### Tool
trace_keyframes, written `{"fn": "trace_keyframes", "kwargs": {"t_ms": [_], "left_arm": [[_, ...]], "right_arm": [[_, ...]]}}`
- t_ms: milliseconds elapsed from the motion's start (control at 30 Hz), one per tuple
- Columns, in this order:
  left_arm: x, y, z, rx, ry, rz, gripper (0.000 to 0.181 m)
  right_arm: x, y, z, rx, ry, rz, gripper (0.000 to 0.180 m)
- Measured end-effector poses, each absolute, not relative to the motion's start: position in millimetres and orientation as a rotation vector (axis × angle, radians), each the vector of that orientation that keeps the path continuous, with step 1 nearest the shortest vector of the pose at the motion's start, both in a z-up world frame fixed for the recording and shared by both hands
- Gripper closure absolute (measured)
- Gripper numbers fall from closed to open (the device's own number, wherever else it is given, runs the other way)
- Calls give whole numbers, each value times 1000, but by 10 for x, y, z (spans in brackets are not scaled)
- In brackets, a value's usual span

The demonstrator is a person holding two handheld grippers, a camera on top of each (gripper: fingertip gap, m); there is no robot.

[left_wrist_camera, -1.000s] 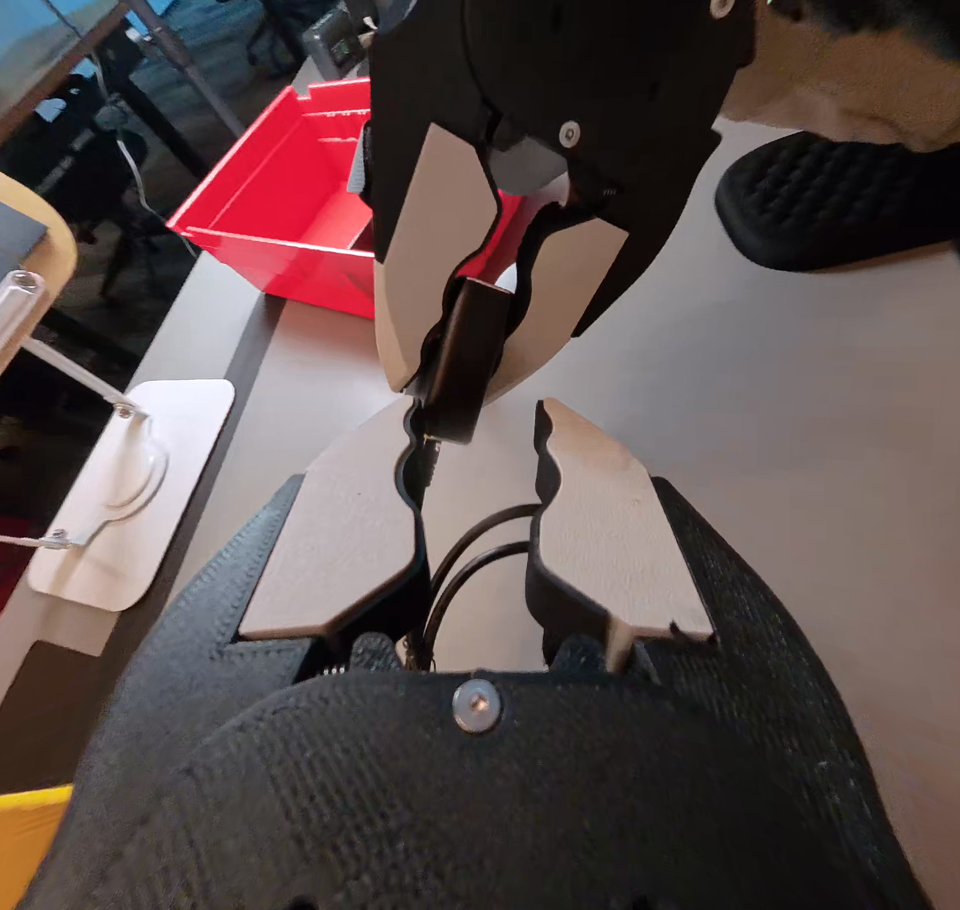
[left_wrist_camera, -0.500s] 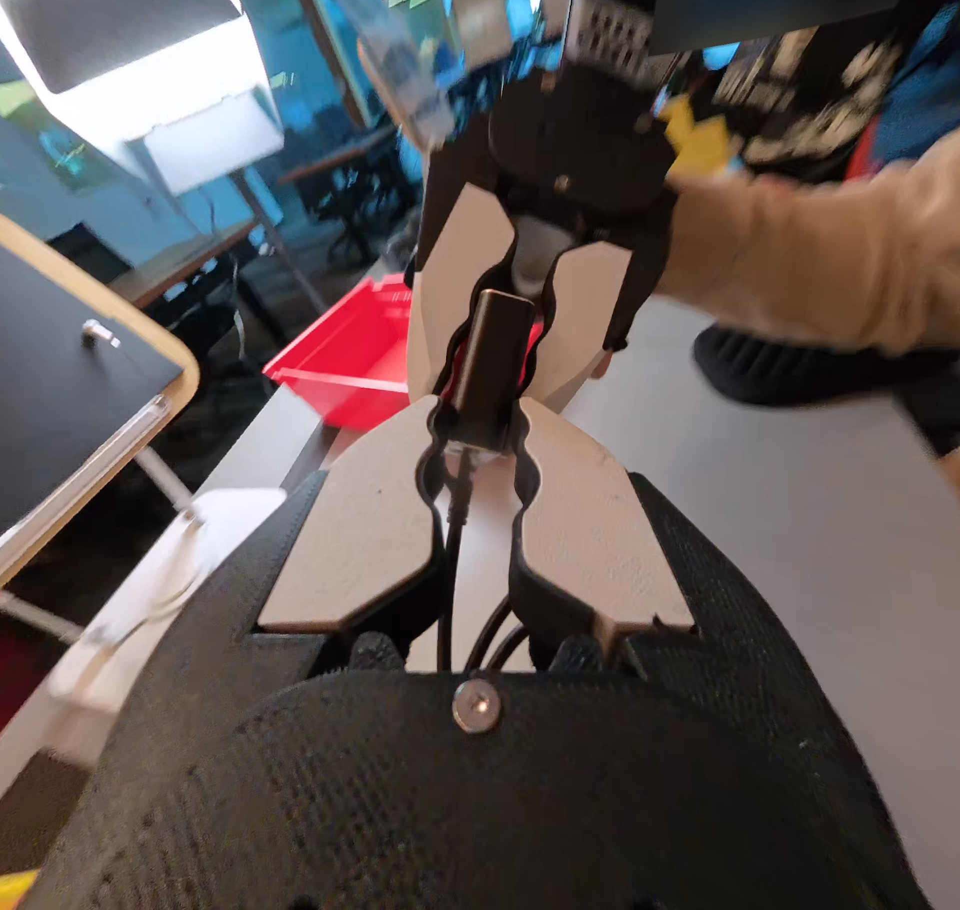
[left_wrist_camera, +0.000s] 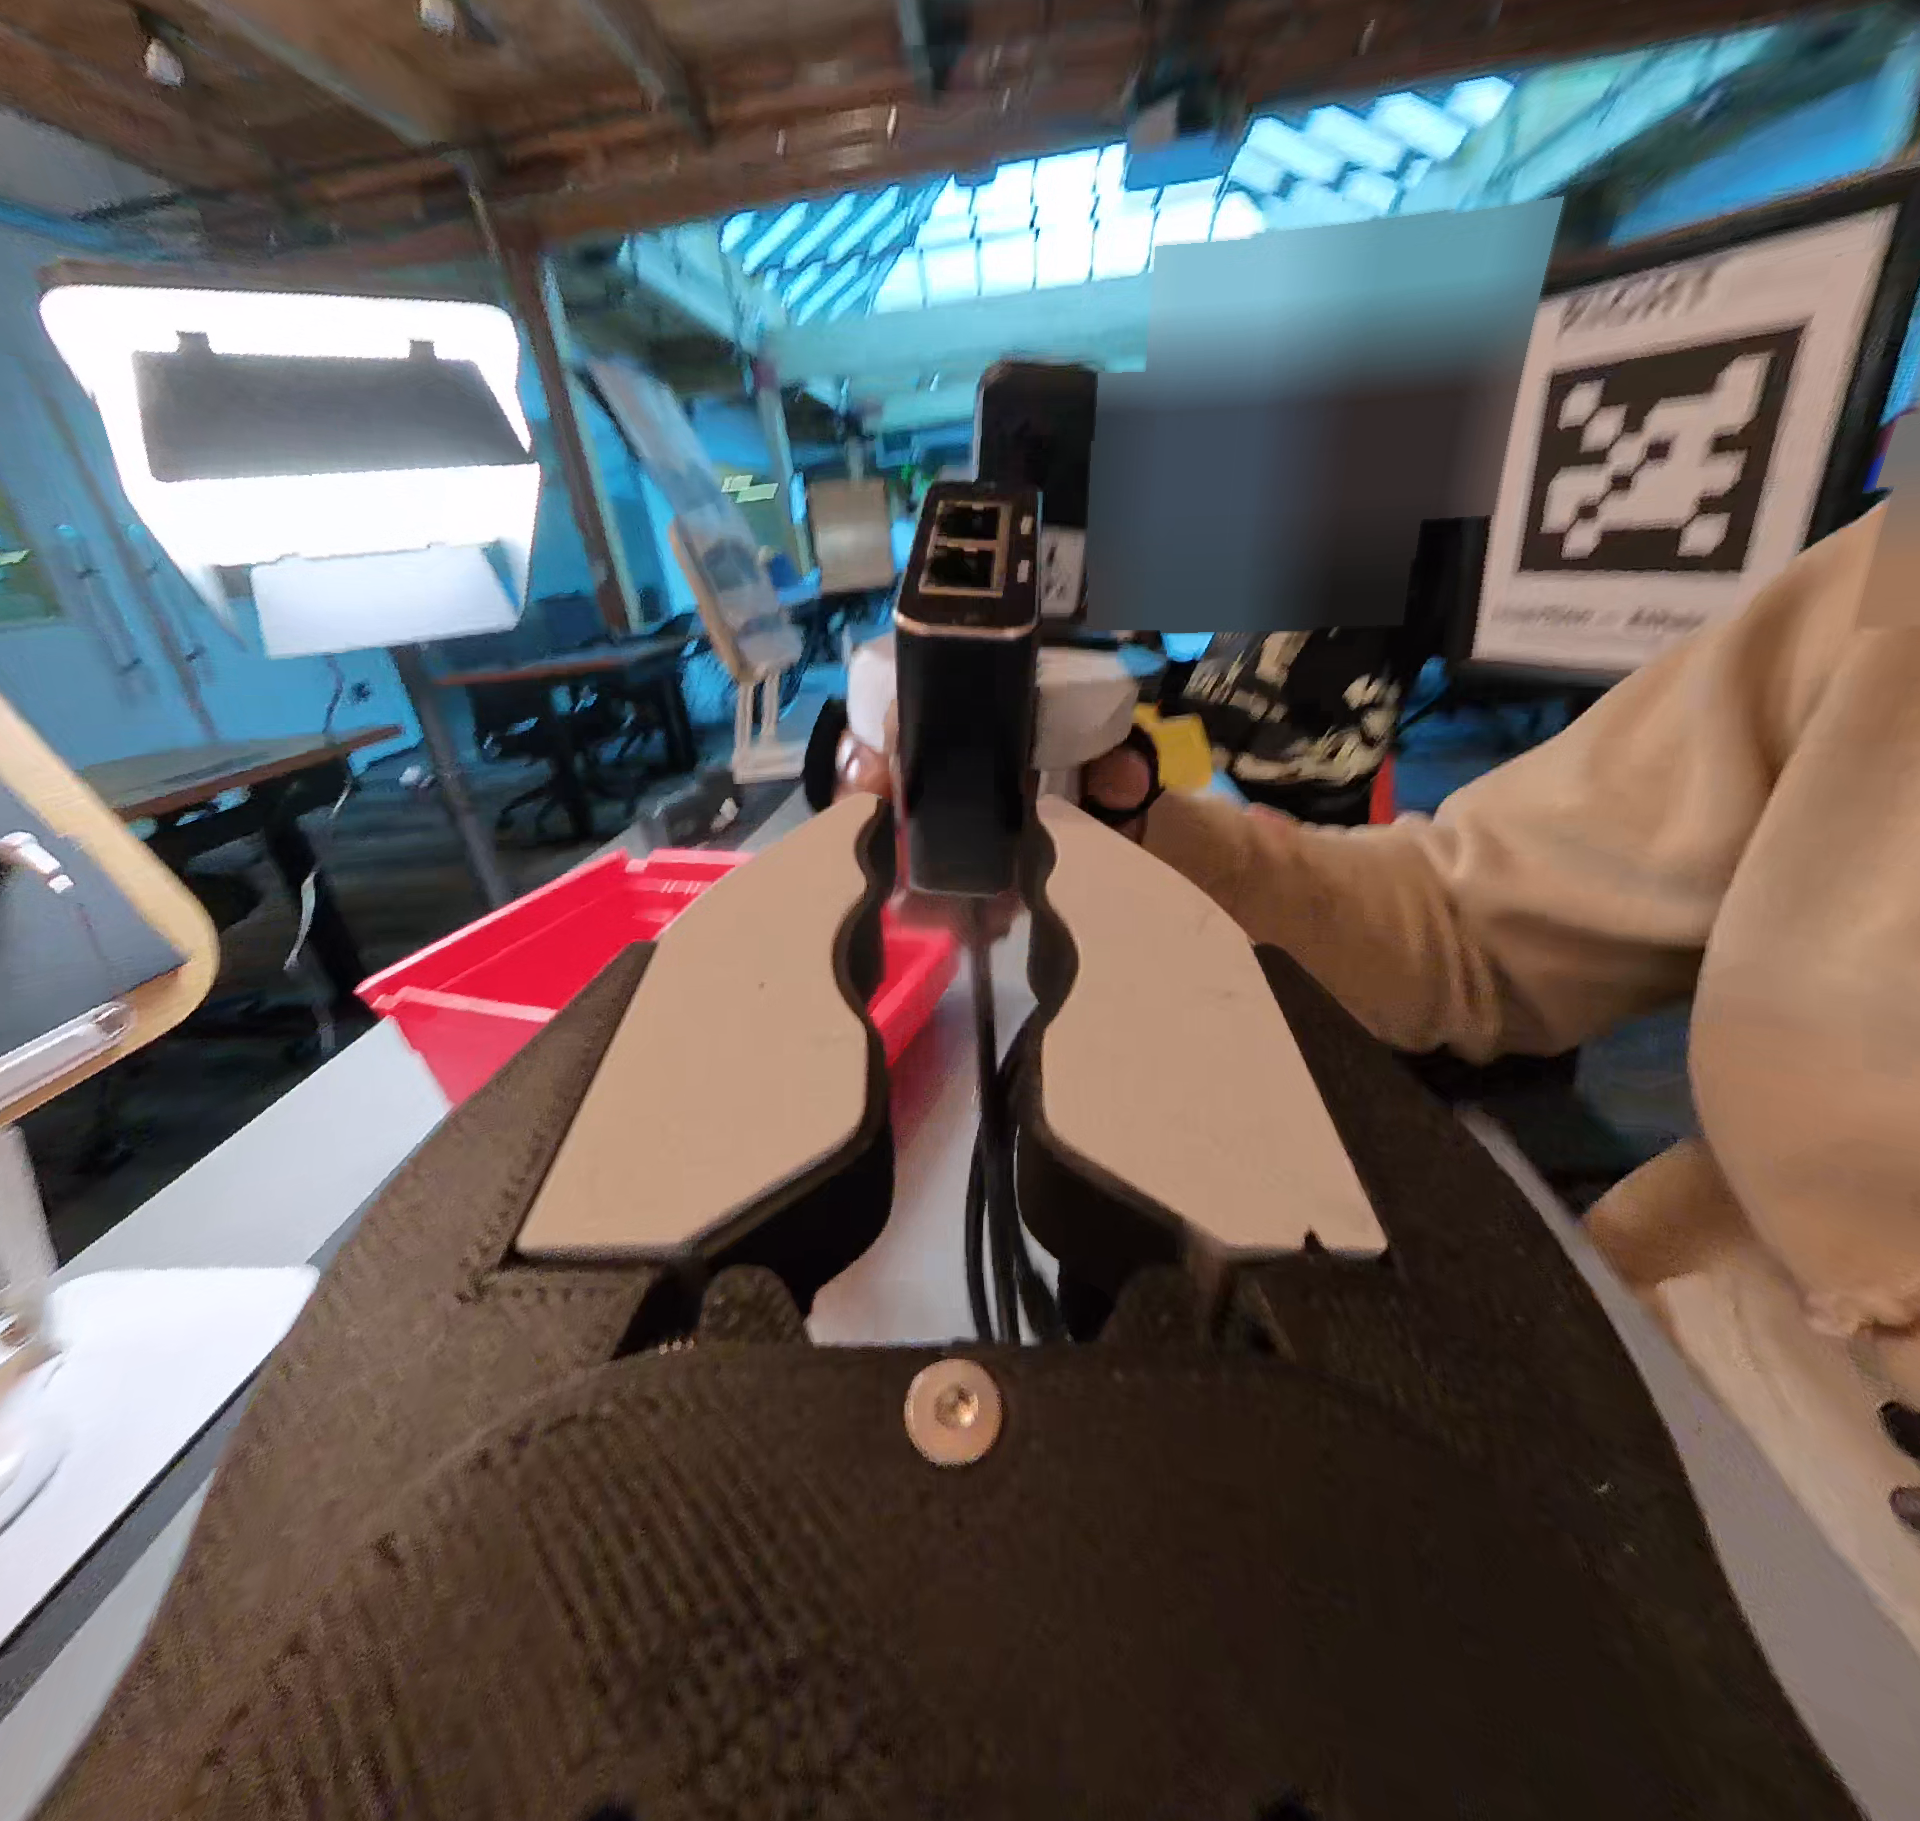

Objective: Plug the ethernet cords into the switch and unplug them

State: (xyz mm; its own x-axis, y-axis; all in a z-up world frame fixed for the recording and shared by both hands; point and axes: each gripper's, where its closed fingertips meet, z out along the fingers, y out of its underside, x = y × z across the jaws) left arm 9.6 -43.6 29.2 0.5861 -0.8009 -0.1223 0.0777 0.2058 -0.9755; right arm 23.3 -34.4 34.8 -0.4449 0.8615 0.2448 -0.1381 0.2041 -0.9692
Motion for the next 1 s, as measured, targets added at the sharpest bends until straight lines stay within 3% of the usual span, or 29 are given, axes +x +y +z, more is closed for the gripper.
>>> {"fn": "trace_keyframes", "kwargs": {"t_ms": [200, 400, 500, 767, 900, 1000], "left_arm": [[31, -405, 177, -1411, 824, -479, 140], [101, -294, -91, -1528, 953, -167, 139], [122, -285, -180, -1535, 1007, -117, 150], [247, -464, 135, -1333, 976, -279, 155], [258, -547, 226, -1277, 972, -333, 155], [350, -661, 298, -1195, 981, -444, 156]], "right_arm": [[287, -232, 100, -787, -1766, 1097, 156], [199, -325, -58, -755, -1833, 991, 156], [178, -340, -82, -738, -1837, 958, 156], [290, -374, 196, -595, -1693, 1121, 153], [326, -346, 117, -635, -1751, 1143, 134], [269, -423, 27, -621, -1791, 1116, 132]]}}
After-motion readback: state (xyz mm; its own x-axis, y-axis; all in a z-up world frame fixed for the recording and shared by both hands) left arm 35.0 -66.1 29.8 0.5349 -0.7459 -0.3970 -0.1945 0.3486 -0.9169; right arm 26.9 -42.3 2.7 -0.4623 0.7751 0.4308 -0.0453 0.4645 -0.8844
